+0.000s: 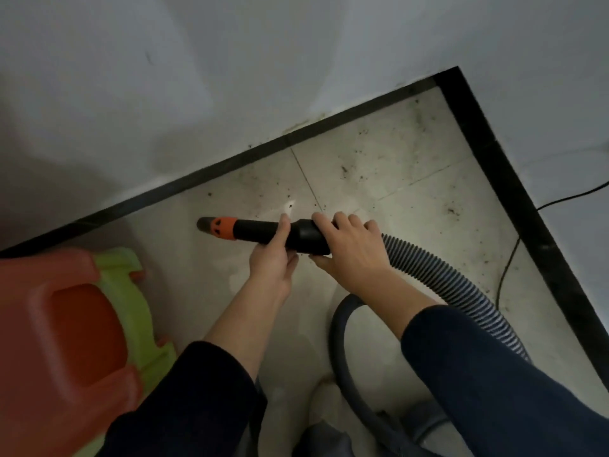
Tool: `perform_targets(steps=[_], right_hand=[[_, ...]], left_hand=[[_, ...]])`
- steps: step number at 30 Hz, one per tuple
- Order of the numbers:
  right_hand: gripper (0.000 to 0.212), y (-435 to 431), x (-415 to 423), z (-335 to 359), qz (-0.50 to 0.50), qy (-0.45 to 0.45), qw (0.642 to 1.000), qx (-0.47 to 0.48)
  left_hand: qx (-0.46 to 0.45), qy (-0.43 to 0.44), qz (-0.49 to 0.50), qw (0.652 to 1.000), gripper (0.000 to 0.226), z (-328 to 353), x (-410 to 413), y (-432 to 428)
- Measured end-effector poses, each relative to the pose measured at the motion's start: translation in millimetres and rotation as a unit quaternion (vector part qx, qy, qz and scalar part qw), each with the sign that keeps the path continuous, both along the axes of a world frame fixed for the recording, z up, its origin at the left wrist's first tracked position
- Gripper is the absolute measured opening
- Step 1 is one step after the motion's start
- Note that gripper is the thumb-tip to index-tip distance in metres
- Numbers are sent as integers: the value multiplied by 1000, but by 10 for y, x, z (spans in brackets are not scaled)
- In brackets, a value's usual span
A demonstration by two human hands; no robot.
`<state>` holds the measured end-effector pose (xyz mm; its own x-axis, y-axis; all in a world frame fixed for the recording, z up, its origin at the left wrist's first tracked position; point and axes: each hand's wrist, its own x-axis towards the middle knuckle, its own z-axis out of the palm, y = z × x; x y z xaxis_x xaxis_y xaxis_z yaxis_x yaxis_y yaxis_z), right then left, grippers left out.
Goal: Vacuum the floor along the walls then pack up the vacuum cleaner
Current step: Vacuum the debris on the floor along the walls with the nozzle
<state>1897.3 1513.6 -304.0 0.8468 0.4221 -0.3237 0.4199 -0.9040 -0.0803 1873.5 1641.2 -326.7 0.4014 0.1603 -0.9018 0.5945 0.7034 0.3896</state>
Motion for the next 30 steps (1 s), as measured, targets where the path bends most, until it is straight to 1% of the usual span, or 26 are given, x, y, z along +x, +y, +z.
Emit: perform_targets(steps=[4, 7, 9, 12, 15, 19, 22, 27, 30], right_hand=[[57, -105, -32, -403, 30, 36, 999, -9], [57, -187, -44, -679, 54, 51, 997, -18], [57, -229, -43, -853, 63, 55, 996, -27], [53, -251, -43, -1106, 57, 42, 997, -26], [50, -205, -3, -1347, 58, 37, 998, -18], [43, -110, 138, -1605, 80, 36, 996, -6], [45, -75, 206, -1742, 93, 46, 994, -33], [45, -90, 272, -1788, 82, 41, 994, -55], [44, -102, 264, -1760, 80, 60, 994, -48]], left_hand=[[-37, 13, 21, 999, 45, -456, -170, -81], [-91, 19, 114, 989, 43, -788, -236, -102], [-111, 26, 135, 984, 38, -970, -245, -120], [-118, 15, 116, 986, 29, -1208, -233, -122], [-122, 1, 117, 986, 26, -1430, -179, -102], [-128, -22, 120, 984, 33, -1703, -127, -87], [-132, -42, 107, 985, 29, -1834, -97, -82], [-136, -48, 103, 984, 38, -1877, -26, -123], [-137, -49, 103, 984, 37, -1863, -88, -120]])
